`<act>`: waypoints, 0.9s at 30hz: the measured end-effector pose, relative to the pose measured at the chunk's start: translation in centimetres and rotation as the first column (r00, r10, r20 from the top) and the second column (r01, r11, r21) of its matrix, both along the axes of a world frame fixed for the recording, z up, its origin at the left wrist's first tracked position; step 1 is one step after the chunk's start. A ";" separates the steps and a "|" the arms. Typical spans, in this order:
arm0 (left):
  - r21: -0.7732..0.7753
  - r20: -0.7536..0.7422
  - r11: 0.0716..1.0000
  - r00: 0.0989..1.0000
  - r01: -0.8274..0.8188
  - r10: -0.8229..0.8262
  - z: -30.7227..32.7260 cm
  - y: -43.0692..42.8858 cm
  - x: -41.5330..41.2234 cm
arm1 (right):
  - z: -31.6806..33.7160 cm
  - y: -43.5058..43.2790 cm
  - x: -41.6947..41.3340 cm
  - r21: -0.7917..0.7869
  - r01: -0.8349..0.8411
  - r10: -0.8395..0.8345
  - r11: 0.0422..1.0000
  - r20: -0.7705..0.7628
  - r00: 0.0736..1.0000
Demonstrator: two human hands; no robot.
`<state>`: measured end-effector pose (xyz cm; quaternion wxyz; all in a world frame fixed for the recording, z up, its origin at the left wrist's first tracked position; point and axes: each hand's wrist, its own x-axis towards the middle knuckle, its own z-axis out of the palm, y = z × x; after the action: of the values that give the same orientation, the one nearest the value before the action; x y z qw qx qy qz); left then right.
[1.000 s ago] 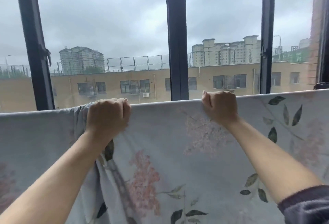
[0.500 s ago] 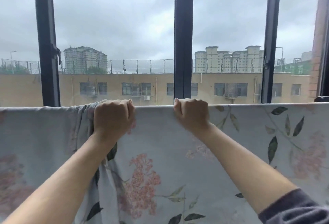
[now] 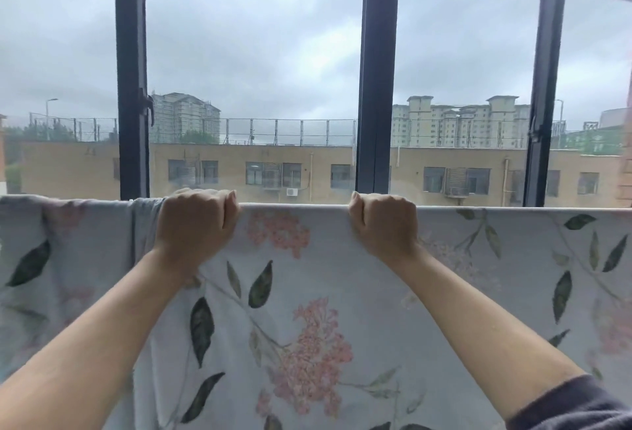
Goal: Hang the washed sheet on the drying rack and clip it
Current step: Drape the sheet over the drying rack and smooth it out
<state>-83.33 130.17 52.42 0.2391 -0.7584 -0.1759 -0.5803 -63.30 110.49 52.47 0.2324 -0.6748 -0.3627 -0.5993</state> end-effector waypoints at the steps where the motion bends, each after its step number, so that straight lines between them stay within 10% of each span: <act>1: 0.018 -0.008 1.000 1.000 0.006 -0.005 0.1 0.8 -0.8 | 0.0 0.5 -0.7 0.002 0.007 -0.007 1.000 -0.002 1.000; 27: -0.028 0.012 0.999 1.000 0.023 -0.023 0.6 8.8 -8.4 | 0.4 14.8 -14.2 -0.070 -0.049 0.043 0.996 -0.088 0.995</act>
<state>-91.72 138.96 52.98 0.2207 -0.7604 -0.1765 -0.5848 -77.47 125.32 52.86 0.2368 -0.6995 -0.3891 -0.5507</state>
